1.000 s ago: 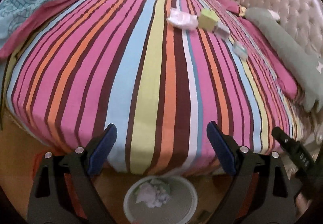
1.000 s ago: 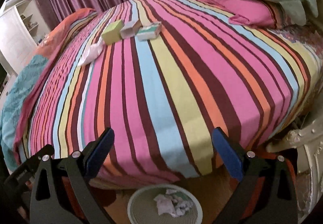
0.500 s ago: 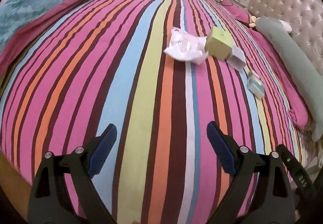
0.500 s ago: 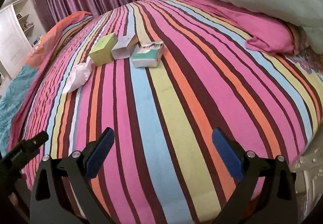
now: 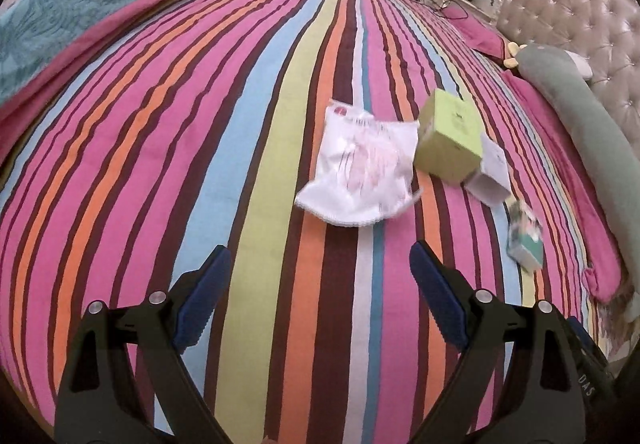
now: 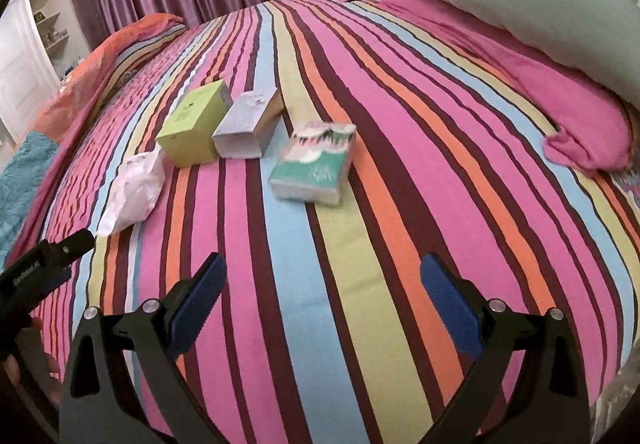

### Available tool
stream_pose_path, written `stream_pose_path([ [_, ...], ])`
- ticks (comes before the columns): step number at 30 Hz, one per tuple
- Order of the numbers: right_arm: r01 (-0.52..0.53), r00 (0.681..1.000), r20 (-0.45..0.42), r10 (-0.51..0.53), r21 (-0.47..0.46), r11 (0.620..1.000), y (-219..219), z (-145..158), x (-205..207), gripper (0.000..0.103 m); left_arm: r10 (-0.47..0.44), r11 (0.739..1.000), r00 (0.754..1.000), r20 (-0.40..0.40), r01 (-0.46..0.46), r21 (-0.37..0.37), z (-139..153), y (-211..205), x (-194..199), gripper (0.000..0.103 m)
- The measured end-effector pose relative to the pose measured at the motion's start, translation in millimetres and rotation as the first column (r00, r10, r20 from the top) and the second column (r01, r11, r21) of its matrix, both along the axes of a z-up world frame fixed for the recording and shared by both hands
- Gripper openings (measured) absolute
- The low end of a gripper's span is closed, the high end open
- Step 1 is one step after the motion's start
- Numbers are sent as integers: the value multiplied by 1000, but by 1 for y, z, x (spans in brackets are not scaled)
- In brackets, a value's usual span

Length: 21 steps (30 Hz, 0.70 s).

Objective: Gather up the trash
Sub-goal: 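Grasp second white bag with left tool while right tool grasps green tissue pack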

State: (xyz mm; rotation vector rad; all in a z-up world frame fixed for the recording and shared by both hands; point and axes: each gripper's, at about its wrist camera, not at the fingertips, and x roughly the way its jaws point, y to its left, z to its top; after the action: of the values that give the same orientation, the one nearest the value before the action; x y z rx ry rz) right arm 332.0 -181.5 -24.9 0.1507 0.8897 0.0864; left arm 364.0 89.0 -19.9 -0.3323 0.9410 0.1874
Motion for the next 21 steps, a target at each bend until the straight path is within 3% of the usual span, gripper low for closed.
stream_pose_path([
  [14,-5,1000,-18,4,-34,999,10,-6,54,93,-72,996,997,-36,74,42,-4,-14,79,88],
  [21,17,999,-32,-20,-74,997,13,-14,76,93,-97,992,991,-91,104,76,-21,-13,105,88],
])
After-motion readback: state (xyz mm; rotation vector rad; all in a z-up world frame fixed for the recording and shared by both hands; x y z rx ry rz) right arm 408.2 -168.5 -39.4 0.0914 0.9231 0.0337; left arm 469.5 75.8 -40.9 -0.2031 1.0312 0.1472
